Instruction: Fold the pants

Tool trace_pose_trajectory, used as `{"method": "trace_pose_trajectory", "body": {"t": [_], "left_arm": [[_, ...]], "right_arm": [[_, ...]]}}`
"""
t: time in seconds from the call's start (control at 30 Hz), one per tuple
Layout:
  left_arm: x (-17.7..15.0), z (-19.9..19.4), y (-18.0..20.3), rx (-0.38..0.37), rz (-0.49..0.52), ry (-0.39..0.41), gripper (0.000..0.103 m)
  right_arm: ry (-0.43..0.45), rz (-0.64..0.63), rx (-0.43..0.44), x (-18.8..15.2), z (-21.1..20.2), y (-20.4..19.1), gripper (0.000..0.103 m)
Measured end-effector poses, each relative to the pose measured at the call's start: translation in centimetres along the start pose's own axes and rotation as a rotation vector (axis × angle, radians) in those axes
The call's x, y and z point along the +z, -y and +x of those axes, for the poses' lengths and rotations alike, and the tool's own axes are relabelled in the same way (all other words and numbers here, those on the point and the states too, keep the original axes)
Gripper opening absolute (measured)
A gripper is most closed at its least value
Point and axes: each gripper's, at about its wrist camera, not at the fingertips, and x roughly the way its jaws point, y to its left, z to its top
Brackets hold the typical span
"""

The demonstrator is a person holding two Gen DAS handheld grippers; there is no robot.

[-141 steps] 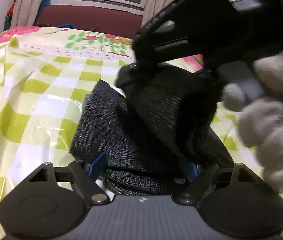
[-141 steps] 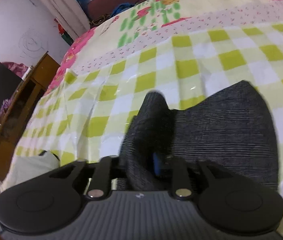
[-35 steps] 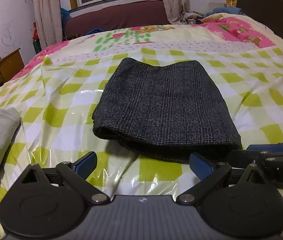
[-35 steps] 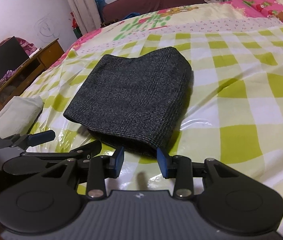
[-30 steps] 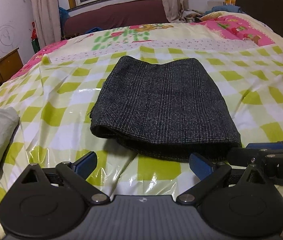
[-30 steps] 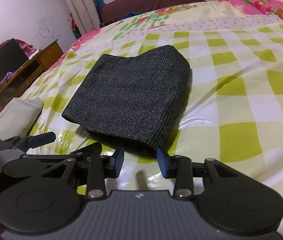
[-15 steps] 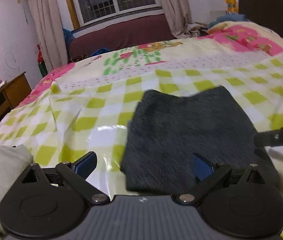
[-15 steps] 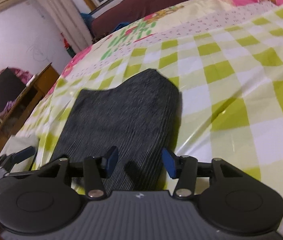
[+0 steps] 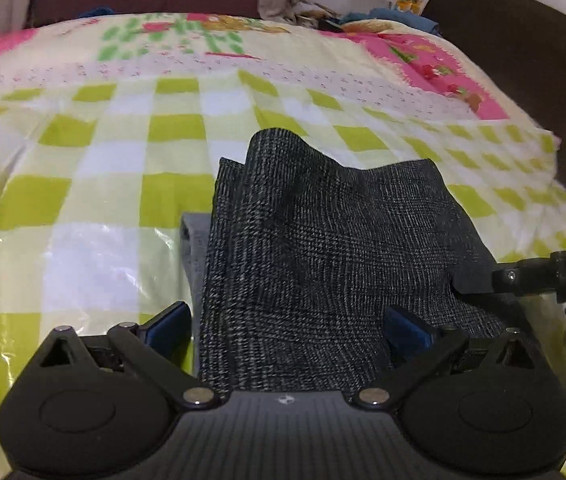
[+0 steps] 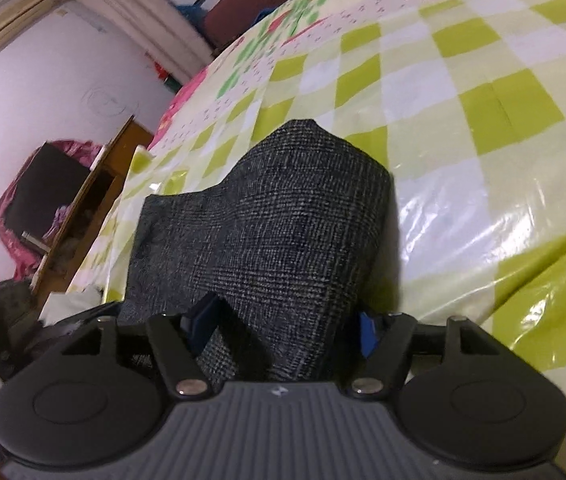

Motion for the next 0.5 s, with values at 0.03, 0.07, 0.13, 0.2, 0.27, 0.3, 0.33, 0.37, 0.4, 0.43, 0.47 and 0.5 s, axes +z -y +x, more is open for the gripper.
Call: {"method": "trace_pose_trajectory", "body": {"t": [0.03,0.07,0.13,0.2,0.27,0.3,0.33,0.37,0.4,0.43,0.47,0.5], "left_arm": [[-0.1,-0.4,0.1,-0.002,0.029,-0.003,0.103],[-0.2,-0.5,0.4,-0.001,0.058,-0.005,0.103],[0.0,-0.3,0.0,-0.02,0.072,-0.018,0.103],[0.3,0.1,-0.6,-0.044,0.074,-0.03,0.103],[0.3,0.1,-0.6,-0.048,0.075,-0.03,0.103],[0.2,0.2,-0.6,-0.049,0.079,-0.027,0.103],[0.3,0.6,-0.7,-0.047,0.069,-0.027,0.103],[0.5,0.8,-0.8,-0.041,0.038,-0.025,0.103],[0.7,0.8,-0.6,-0.033,0.006,-0.014,0.103],[0.8,0.5,-0.3,-0.025,0.004,-0.004,0.103],[0.9,-0.1,0.2,-0.014,0.018,0.013,0.103],[0.9,-0.9,0.8,-0.01,0.035,0.033,0.102]], "right_arm": [[-0.019,-0.016,0.008,-0.3,-0.6,-0.1,0.069],[-0.034,-0.038,0.016,-0.6,-0.9,-0.3,0.069],[-0.037,-0.031,0.024,-0.6,-0.7,-0.1,0.069],[-0.026,-0.004,0.046,-0.1,0.4,0.2,0.069],[-0.014,0.004,0.059,0.3,1.5,0.2,0.069],[-0.005,0.01,0.067,0.4,2.0,0.2,0.069],[-0.002,0.016,0.062,0.6,2.4,0.0,0.068],[0.001,0.014,0.042,0.8,2.5,-0.4,0.06],[0.008,0.008,0.03,0.9,2.1,-0.8,0.052],[0.016,0.005,0.028,0.9,1.4,-1.1,0.047],[0.022,0.006,0.032,0.8,0.4,-1.3,0.039],[0.03,0.011,0.046,0.7,-0.6,-1.4,0.034]]}}
